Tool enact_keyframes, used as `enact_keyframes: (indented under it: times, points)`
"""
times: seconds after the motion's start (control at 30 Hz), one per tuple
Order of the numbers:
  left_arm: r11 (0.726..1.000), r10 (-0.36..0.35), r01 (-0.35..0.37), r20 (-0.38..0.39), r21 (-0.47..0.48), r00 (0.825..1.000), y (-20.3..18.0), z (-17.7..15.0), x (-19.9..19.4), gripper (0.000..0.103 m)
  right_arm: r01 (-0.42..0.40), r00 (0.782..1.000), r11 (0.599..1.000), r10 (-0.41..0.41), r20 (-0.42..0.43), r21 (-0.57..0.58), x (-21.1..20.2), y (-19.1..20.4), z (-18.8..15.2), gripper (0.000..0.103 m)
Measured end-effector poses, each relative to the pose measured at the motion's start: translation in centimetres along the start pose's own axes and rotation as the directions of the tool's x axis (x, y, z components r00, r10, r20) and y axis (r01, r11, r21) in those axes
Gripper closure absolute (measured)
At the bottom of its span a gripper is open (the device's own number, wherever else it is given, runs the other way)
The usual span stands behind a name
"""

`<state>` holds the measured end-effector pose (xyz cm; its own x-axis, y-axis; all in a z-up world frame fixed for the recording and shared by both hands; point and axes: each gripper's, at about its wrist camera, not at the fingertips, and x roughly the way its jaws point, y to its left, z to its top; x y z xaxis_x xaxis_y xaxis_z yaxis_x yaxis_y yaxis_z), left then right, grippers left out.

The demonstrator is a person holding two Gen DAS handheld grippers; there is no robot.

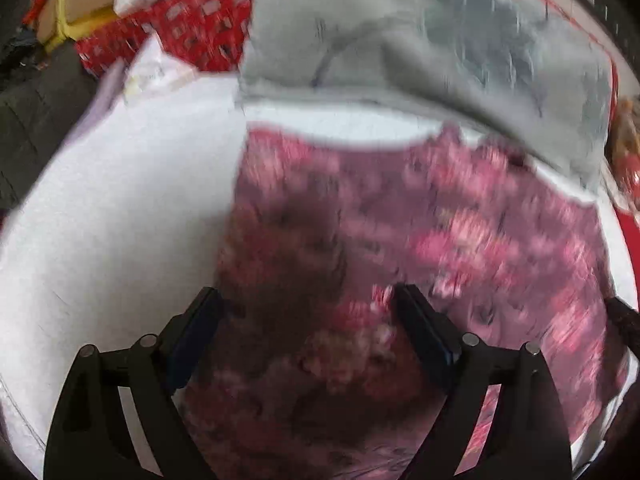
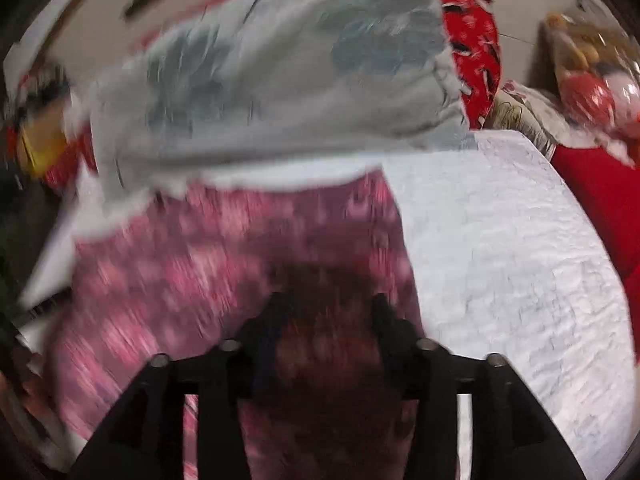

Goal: Fold small clothes

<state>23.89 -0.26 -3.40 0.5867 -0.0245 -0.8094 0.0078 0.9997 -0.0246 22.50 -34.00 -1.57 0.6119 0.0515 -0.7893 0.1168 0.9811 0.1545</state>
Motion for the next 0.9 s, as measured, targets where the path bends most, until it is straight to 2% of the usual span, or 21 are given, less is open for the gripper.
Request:
enact_keyframes:
  times: [0.03,0.1,0.2,0.27,0.47,0.7,0.73,0.83,0.9]
  points:
    - [1.0,-0.017,0.017,-0.004,-0.024,1.0,0.3,0.0,-0.1,0.011,0.03,0.997,0.999,-0.032,-0.071,-0.029,1.4,0.4,-0.7,0.054]
    - [0.997,-0.055,0.053,-0.048,-0.05,0.997,1.0,0.3,-0.3,0.011,0.053,0.998,0.998,-0.053,-0.021,-0.022,1.4,0.8,-1.3,0.051]
    - [0.996,-0.081,0.077,-0.077,-0.052,0.994,1.8,0.2,-0.7,0.011,0.083,0.995,0.996,-0.082,-0.057,0.011,1.4,1.3,-0.8,0.05]
    - [0.996,-0.081,0.078,-0.089,-0.04,0.993,2.3,0.0,-1.0,0.011,0.094,0.993,0.995,-0.095,-0.064,-0.017,0.7,2.5,-0.8,0.05]
    - [0.988,-0.147,0.134,-0.184,-0.081,0.972,4.6,-1.4,-1.3,0.011,0.093,0.996,0.992,-0.094,-0.003,-0.091,-2.4,4.8,-1.2,0.05]
    - [0.989,-0.143,0.144,-0.279,-0.018,0.95,5.3,-2.7,-2.5,0.012,0.076,0.996,0.987,-0.068,0.061,-0.142,-6.1,7.7,-2.1,0.047]
    - [0.989,-0.149,0.147,-0.285,-0.027,0.947,5.7,-2.8,-2.7,0.012,0.064,0.997,0.987,-0.056,0.06,-0.145,-6.4,8.2,-2.2,0.045]
    - [0.974,-0.209,0.174,-0.295,-0.142,0.932,8.6,-2.3,-3.6,0.012,0.015,0.999,0.985,-0.008,0.045,-0.171,-6.8,10.0,-3.1,0.039]
    - [0.957,-0.241,0.175,-0.299,-0.232,0.923,11.2,-1.8,-4.0,0.012,-0.039,0.999,0.972,0.045,0.02,-0.23,-6.7,12.3,-4.3,0.036]
